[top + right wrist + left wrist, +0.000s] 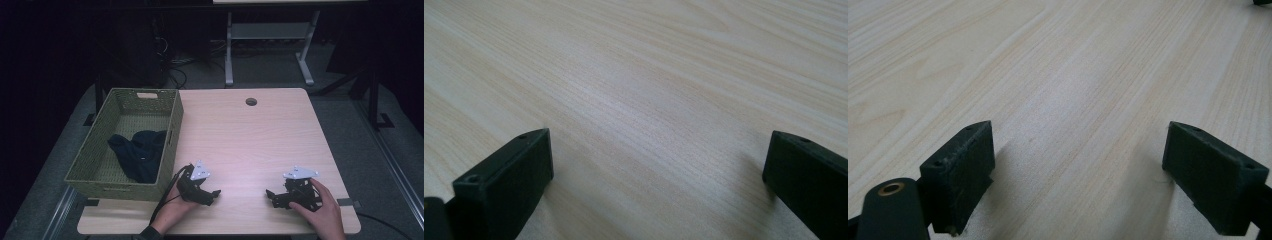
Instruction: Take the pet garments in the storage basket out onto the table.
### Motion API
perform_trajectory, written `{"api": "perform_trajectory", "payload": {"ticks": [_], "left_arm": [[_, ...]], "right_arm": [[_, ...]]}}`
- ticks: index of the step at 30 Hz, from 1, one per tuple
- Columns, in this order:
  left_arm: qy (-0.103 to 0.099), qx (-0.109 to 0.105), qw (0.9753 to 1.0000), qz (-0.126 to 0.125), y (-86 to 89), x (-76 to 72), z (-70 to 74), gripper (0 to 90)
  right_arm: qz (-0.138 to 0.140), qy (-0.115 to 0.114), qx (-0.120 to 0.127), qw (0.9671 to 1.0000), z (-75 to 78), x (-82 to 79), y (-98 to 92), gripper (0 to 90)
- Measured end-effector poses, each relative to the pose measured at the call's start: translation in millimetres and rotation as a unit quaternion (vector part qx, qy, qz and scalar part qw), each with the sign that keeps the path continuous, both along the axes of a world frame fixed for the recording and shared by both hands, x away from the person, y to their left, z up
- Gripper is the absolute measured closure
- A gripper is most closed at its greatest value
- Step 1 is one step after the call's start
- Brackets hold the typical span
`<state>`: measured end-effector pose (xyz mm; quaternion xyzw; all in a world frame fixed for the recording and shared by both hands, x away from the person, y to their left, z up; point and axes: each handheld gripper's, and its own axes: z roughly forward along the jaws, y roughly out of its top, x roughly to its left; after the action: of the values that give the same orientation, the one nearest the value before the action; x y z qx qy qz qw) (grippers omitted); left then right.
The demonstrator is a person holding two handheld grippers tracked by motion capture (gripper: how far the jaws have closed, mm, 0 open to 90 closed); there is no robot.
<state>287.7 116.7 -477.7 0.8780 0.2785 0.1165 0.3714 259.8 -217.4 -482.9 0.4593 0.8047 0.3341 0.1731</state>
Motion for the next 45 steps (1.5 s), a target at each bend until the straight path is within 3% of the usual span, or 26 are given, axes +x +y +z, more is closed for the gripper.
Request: {"api": "perform_trajectory", "payload": {"ticks": [21, 37, 45], "left_arm": [[0.008, 0.007, 0.9999, 0.004, 1.7, 5.9, 4.3, 13.0], [0.013, -0.017, 0.9997, 0.007, 4.4, 7.9, 13.6, 13.1], [0.009, -0.019, 0.9998, 0.003, 2.8, 9.5, 21.1, 13.2]], "right_arm": [[0.005, 0.003, 0.001, 1.0000, 0.2, 0.2, -0.6, 0.0], [0.007, 0.003, 0.001, 1.0000, 0.2, 0.2, -0.9, 0.0], [0.007, 0.003, 0.001, 1.0000, 0.2, 0.2, -1.0, 0.0]]}}
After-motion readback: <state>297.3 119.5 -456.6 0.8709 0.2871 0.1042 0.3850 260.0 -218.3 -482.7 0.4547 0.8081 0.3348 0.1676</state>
